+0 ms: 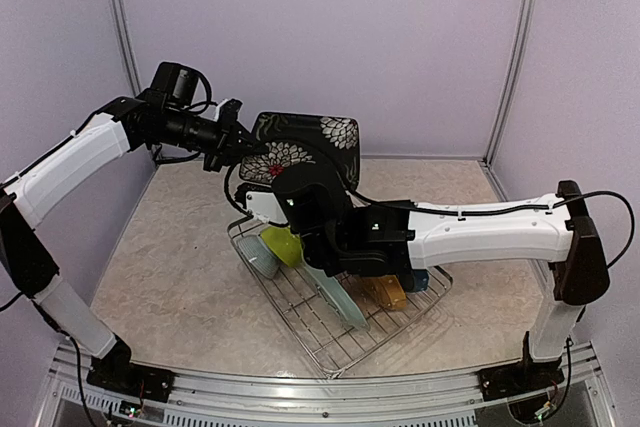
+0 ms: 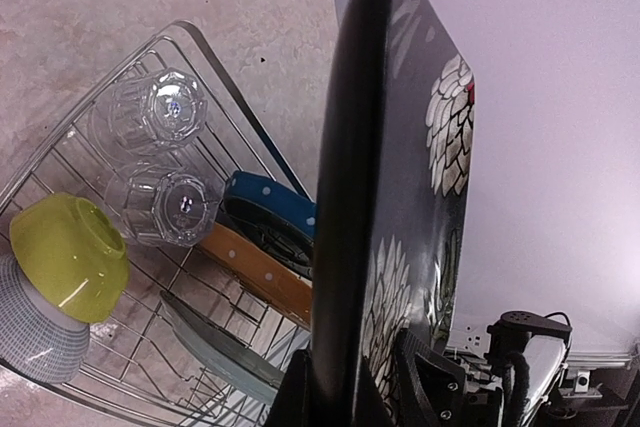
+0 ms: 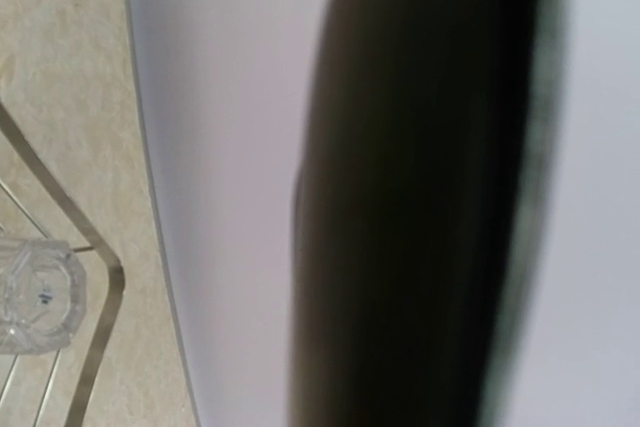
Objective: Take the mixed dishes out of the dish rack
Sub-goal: Pass from the right arm to the left
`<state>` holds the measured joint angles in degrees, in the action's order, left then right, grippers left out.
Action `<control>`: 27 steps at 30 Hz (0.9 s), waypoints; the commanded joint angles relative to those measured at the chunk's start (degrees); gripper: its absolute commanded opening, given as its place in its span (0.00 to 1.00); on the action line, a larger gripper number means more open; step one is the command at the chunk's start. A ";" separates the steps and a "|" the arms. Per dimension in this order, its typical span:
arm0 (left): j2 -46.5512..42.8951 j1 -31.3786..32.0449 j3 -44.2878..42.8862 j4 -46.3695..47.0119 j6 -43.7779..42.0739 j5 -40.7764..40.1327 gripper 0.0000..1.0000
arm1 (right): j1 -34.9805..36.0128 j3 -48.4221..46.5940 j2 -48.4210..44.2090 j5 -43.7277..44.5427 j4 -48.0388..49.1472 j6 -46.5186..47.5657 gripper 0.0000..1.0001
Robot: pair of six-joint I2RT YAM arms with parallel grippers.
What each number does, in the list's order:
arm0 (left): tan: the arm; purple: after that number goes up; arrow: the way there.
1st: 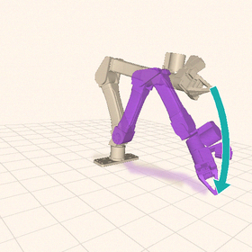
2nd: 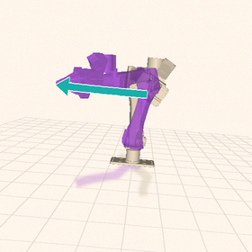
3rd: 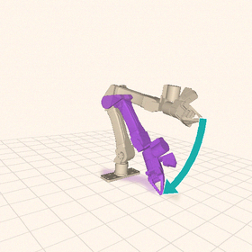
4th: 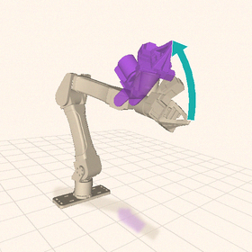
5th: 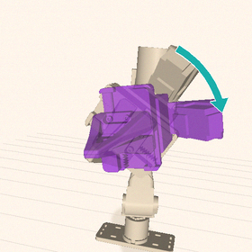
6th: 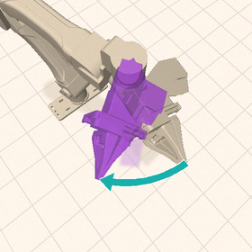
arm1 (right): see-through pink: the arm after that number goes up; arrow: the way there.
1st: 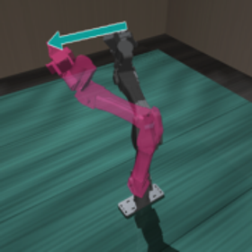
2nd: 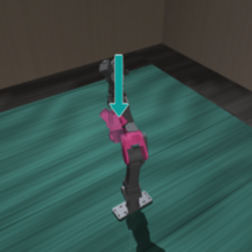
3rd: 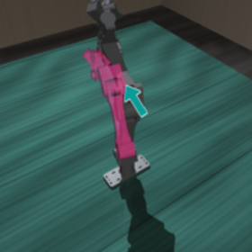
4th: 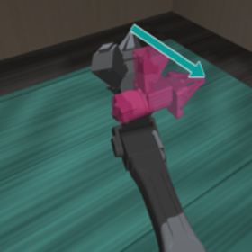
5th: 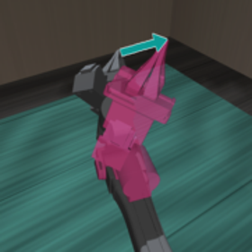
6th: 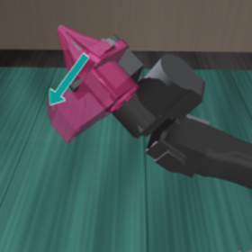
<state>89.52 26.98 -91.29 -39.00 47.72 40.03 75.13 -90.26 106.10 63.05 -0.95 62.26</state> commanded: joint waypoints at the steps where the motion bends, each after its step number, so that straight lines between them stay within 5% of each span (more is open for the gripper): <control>1: -0.37 -0.52 0.06 -0.20 3.99 0.34 0.00 | -0.50 -1.45 -1.98 3.34 9.78 0.71 0.01; 7: -1.17 -0.92 0.30 -0.18 4.34 -0.57 0.00 | -0.57 -0.97 -2.26 3.26 10.53 0.93 0.09; 12: -2.03 -2.11 1.44 0.67 5.75 -0.83 0.00 | -0.56 0.03 -2.96 3.18 11.10 0.92 0.54; 18: -2.68 -3.35 2.31 2.29 7.34 -0.57 0.00 | -0.44 1.27 -4.55 1.87 11.31 0.76 0.67; 23: -2.90 -4.97 2.59 4.01 8.47 -0.23 0.00 | -0.07 2.51 -6.08 -0.65 9.64 -0.04 0.90; 27: -3.45 -8.01 2.52 4.77 9.27 -0.56 0.00 | 0.24 2.37 -7.01 -2.11 6.34 -3.05 0.96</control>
<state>89.36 22.33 -88.53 -39.77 56.42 39.66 74.89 -88.12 102.72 61.84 6.46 62.52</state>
